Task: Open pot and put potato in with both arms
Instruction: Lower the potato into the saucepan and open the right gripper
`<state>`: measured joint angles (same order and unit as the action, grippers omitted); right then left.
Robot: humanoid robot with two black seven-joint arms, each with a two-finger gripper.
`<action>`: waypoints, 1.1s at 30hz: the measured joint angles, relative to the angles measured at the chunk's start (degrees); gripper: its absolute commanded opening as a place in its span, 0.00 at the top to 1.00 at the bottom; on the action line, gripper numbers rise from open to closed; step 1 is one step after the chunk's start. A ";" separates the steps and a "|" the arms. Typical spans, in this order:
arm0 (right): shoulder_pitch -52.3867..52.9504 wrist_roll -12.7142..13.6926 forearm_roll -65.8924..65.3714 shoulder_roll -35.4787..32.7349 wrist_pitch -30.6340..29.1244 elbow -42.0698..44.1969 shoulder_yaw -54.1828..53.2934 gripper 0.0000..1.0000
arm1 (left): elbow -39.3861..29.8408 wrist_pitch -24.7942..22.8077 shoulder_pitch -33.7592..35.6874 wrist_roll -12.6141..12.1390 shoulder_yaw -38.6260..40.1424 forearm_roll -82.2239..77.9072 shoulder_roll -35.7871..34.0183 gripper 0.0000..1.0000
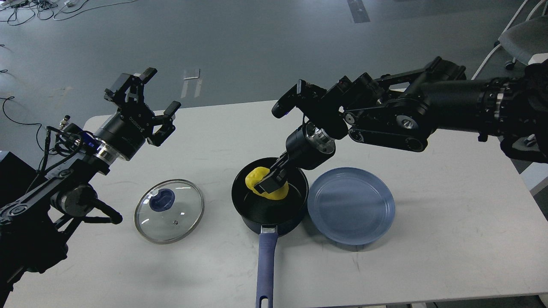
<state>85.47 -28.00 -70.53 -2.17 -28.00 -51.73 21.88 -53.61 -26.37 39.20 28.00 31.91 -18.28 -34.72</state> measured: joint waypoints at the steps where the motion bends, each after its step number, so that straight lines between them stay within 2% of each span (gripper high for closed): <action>1: -0.11 0.00 0.00 0.09 0.00 0.10 0.06 0.60 | 0.00 0.00 0.00 0.00 0.00 0.00 0.00 0.02; 15: -0.85 0.00 -0.01 0.83 0.00 2.91 1.82 0.53 | -0.30 0.00 0.00 0.00 0.60 0.00 0.00 0.02; 24: -1.00 0.00 -0.04 1.56 0.00 3.64 3.08 0.38 | -0.36 0.00 0.00 0.00 0.61 0.00 0.01 0.02; 26: -1.01 0.00 -0.05 1.79 0.00 3.82 3.52 0.33 | -0.36 0.00 0.00 0.00 0.61 0.00 0.01 0.02; 28: -1.00 0.00 -0.05 1.86 0.00 4.07 3.72 0.23 | -0.36 0.00 0.00 0.00 0.61 0.00 0.01 0.02; 33: -1.01 0.00 -0.05 1.90 0.00 4.40 3.78 0.13 | -0.36 0.00 0.00 0.00 0.61 0.00 0.01 0.02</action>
<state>84.46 -28.00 -70.58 -0.27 -28.00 -47.33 25.67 -53.97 -26.37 39.20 28.00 32.52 -18.28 -34.71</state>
